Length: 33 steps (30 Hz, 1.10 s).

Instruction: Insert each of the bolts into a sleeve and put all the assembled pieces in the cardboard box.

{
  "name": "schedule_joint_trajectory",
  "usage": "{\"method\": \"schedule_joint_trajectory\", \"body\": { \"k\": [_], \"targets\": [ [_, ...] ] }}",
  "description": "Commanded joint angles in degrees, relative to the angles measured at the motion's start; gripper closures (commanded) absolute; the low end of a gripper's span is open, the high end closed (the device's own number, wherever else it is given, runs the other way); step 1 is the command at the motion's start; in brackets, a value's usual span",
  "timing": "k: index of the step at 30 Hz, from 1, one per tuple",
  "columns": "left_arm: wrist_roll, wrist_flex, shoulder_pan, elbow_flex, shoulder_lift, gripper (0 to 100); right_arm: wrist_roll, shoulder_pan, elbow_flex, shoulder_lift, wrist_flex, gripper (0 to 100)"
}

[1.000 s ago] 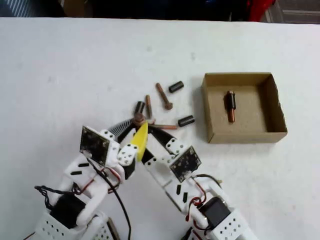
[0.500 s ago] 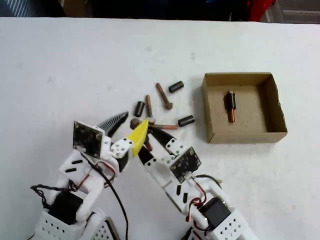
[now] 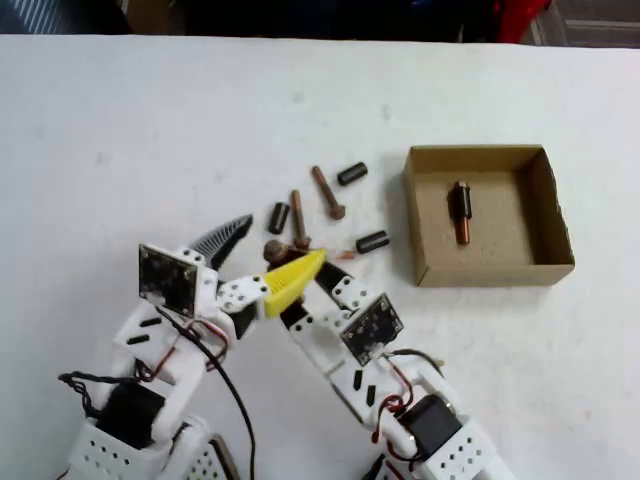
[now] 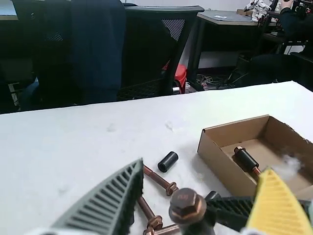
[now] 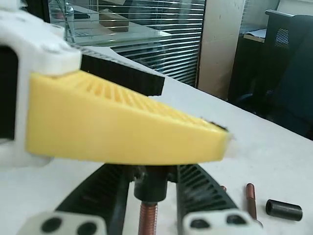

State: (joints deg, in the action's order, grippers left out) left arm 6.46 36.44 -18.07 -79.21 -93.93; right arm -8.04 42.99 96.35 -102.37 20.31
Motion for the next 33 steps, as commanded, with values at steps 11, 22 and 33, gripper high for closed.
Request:
{"method": "schedule_joint_trajectory", "body": {
  "k": [11, 22, 33],
  "targets": [
    [-0.4, -1.6, 8.5, 6.4, -0.4, 75, -0.8, 0.1, 0.5, -0.7, 1.8, 98.1],
    [-0.4, 5.5, 16.2, 16.9, -0.5, 97, -0.5, 0.1, 0.5, -0.7, 6.6, 98.1],
    [-0.5, 34.8, 16.2, 28.3, -1.2, 98, -0.7, -7.6, 0.2, -0.7, 6.8, 98.2]
  ]
}}
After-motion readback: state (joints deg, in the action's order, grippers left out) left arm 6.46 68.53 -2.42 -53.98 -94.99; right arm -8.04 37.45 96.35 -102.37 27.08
